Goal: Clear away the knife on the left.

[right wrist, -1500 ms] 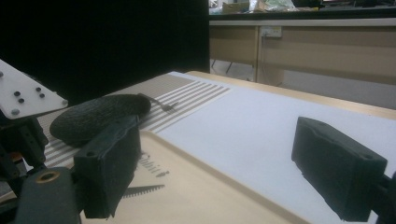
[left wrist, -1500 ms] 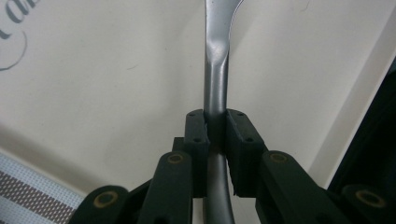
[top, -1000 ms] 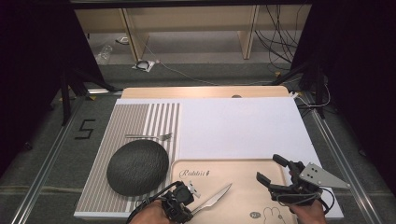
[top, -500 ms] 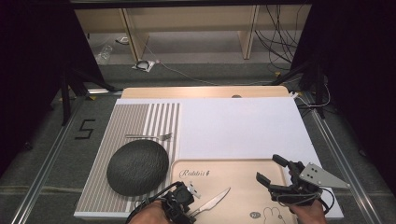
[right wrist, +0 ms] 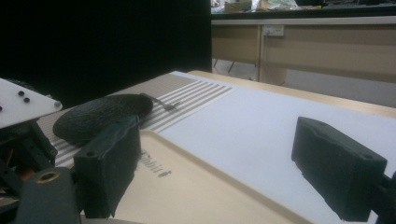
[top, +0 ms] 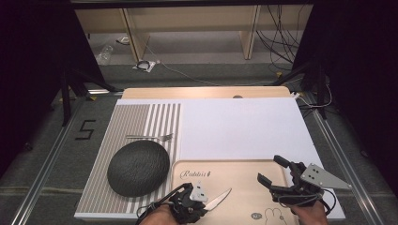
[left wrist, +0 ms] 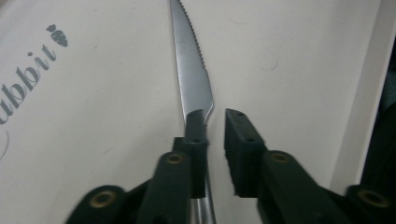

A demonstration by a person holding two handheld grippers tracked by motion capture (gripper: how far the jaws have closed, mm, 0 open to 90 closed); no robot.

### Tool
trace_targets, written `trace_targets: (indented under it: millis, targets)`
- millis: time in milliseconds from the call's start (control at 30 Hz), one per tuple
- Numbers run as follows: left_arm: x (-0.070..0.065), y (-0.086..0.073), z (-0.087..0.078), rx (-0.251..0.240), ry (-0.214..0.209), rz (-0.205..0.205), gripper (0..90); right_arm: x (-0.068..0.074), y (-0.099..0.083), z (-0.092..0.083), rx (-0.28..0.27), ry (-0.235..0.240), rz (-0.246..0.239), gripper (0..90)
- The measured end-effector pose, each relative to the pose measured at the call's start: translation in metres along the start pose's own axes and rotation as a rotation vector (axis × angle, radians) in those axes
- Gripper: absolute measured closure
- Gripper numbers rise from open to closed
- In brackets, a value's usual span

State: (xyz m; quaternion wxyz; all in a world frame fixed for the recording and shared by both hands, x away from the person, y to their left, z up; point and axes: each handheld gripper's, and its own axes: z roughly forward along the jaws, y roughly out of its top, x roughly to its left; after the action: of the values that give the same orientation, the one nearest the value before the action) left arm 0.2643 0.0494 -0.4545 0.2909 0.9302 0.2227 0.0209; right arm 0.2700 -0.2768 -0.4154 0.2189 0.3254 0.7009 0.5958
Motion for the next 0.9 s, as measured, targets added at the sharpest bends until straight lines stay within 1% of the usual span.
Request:
trace_targets:
  millis: [67, 100, 133, 167, 200, 267, 367, 467, 600, 667, 767, 900]
  targets:
    - [-0.001, -0.001, 0.005, 0.005, -0.002, 0.020, 89.0, 0.000, 0.000, 0.000, -0.004, 0.001, 0.000, 16.6]
    - [-0.001, -0.001, 0.005, 0.005, -0.002, 0.020, 89.1, 0.000, 0.000, 0.000, -0.003, 0.001, -0.001, 16.6]
    - [-0.004, 0.000, 0.008, 0.004, -0.010, 0.030, 89.3, 0.000, 0.000, 0.000, -0.003, 0.001, -0.001, 16.6]
    - [-0.004, 0.000, 0.008, 0.004, -0.010, 0.030, 89.3, 0.000, 0.000, 0.000, -0.003, 0.001, -0.001, 16.6]
    - [-0.005, 0.000, 0.009, 0.005, -0.014, 0.038, 89.3, 0.000, 0.000, 0.000, -0.001, 0.002, 0.000, 16.6]
    - [-0.008, 0.000, 0.014, 0.009, -0.009, 0.049, 89.3, 0.001, 0.000, 0.000, 0.003, 0.002, -0.001, 16.7]
    - [-0.008, 0.000, 0.016, 0.012, -0.004, 0.049, 89.3, 0.001, 0.000, 0.000, 0.003, 0.001, -0.004, 16.7]
    - [-0.006, -0.002, 0.017, 0.024, 0.019, 0.050, 89.4, 0.000, 0.000, 0.000, 0.001, 0.001, -0.003, 16.7]
    - [-0.003, -0.002, 0.016, 0.025, 0.034, 0.042, 89.4, 0.000, 0.000, 0.000, 0.002, 0.000, -0.001, 16.7]
    - [-0.001, -0.003, 0.017, 0.035, 0.053, 0.042, 89.4, 0.000, 0.000, 0.000, 0.003, 0.001, -0.003, 16.7]
    - [0.001, -0.004, 0.016, 0.035, 0.055, 0.037, 89.4, 0.000, 0.000, 0.000, 0.002, 0.001, -0.004, 16.7]
    - [0.008, -0.006, 0.014, 0.035, 0.066, 0.012, 89.4, 0.000, 0.000, 0.000, 0.005, -0.001, -0.002, 16.7]
